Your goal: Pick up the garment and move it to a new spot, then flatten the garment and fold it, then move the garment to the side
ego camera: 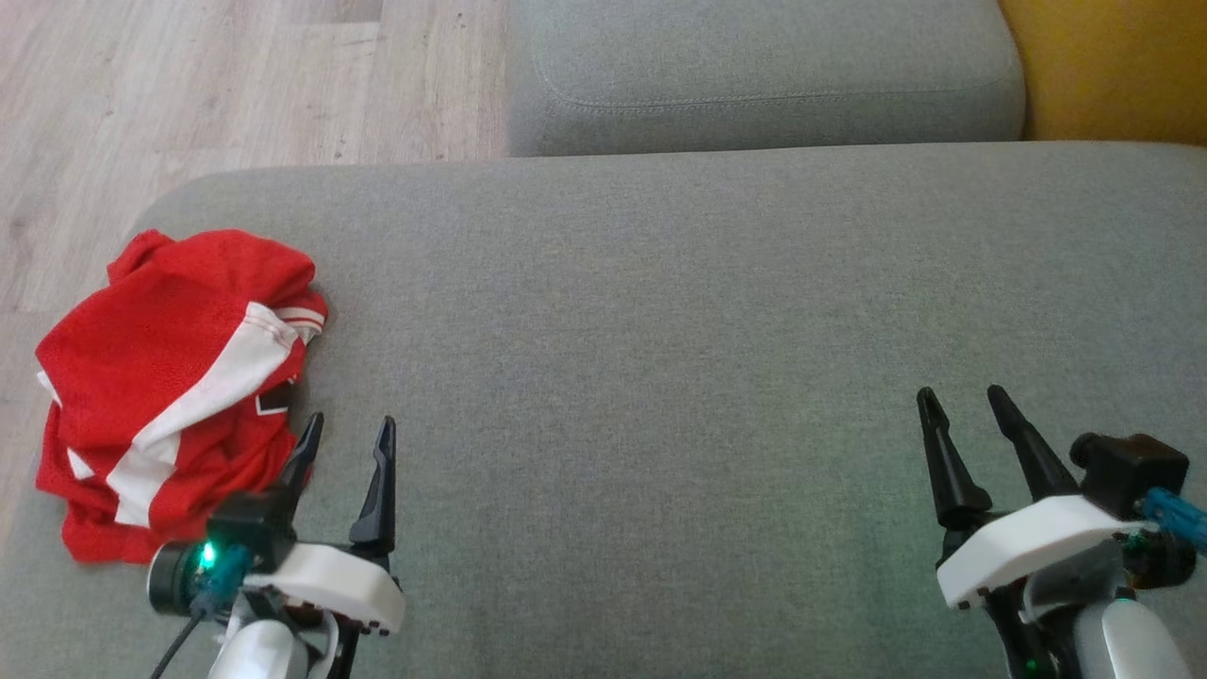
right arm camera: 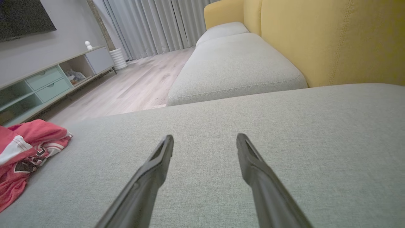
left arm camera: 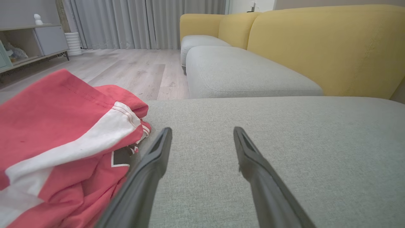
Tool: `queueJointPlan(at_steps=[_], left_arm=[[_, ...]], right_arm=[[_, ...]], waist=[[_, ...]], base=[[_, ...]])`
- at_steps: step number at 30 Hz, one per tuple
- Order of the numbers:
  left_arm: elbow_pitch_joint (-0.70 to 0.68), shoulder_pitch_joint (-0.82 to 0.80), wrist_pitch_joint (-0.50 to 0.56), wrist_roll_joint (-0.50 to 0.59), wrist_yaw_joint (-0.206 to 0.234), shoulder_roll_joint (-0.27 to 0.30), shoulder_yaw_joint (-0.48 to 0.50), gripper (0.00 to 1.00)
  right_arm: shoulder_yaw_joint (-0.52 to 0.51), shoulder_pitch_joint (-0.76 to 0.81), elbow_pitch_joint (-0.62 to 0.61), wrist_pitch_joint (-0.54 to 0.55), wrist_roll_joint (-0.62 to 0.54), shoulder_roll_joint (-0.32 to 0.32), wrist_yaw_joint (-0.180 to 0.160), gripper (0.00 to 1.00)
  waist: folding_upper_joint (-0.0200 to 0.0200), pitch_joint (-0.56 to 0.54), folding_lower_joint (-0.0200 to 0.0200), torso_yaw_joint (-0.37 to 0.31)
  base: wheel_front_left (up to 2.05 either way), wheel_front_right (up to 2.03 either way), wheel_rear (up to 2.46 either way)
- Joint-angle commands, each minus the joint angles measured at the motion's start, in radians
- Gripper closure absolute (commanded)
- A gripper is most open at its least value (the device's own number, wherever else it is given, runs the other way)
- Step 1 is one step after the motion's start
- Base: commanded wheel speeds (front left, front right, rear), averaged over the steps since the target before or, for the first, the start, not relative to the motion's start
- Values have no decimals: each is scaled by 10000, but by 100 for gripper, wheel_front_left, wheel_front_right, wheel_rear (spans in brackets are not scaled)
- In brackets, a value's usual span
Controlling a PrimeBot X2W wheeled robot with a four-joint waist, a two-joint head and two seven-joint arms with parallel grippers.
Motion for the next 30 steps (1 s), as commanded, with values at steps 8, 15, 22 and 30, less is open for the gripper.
queueJointPlan(at_steps=[8,15,22,30], left_arm=[[-301,-604,-75,912,270,331,282,0],[-311,-573,-127,1220,349,368,258,0],[-275,-571,-131,1141,393,376,222,0],[-194,-699,-151,1003,478,350,218,0]], right_arm=[[15,-54,-657,36,-1023,119,-7,0],[-59,-34,-740,10,-1366,171,-7,0],[-77,-60,-729,-10,-1254,190,-7,0],[-18,-108,-793,-31,-1225,196,-7,0]], waist=[[0,11,0,16],[0,36,0,42],[0,79,0,54],[0,185,0,302]], base=[[0,0,0],[0,0,0],[0,0,0],[0,0,0]])
